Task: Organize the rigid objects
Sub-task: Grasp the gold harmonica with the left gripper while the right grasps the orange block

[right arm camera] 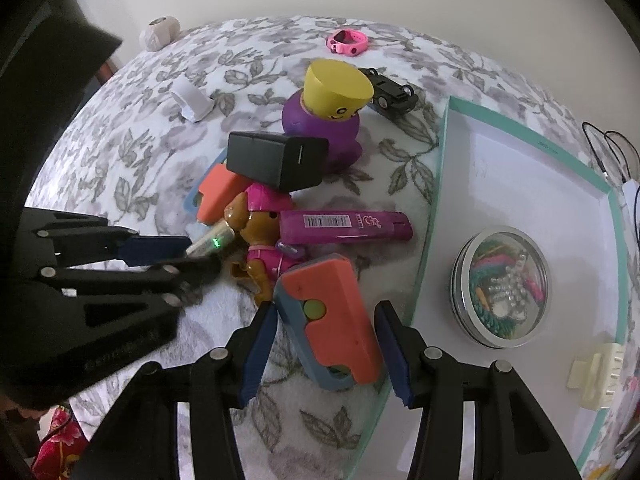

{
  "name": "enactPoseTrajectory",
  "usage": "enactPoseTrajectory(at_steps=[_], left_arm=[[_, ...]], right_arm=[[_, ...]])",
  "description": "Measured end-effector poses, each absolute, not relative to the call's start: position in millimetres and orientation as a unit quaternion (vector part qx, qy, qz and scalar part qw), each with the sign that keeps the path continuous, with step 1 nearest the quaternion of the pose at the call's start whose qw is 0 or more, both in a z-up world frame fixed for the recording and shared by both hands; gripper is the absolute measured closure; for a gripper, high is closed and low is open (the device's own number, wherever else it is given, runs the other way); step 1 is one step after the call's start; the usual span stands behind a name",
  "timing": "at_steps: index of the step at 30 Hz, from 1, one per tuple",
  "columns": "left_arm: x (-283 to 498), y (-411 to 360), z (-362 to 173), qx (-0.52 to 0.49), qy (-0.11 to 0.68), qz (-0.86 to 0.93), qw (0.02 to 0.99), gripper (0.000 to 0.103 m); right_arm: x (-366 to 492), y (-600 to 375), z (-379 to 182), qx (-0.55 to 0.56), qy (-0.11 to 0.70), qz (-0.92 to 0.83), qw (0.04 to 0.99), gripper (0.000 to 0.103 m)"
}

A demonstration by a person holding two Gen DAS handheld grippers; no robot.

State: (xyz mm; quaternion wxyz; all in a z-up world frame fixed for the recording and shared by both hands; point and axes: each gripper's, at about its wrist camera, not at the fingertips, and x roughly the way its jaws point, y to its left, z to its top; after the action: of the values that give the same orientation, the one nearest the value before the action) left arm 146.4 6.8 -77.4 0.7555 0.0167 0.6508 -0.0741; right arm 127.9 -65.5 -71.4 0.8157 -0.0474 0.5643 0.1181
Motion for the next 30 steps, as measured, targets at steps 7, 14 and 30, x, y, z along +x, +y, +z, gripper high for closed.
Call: enactPoseTrajectory(at_steps=[7,14,30], left_arm=[[146,21,-74,-0.006,0.647,-0.056,0.761,0.081],[143,30,-73,-0.006,0.648,-0.053,0.76,0.081],[143,24,-83,0.014,0.653,-0.046,0.756,0.081]], right_arm=[[129,-64,-73,-0.039,0.573,0.129,0.809,0.049],[130,-70,-86,0.008,0.606,0.132,0.784,0.057],[124,-44,-95,-0.075,0.586,0.103,0.8,0.057]])
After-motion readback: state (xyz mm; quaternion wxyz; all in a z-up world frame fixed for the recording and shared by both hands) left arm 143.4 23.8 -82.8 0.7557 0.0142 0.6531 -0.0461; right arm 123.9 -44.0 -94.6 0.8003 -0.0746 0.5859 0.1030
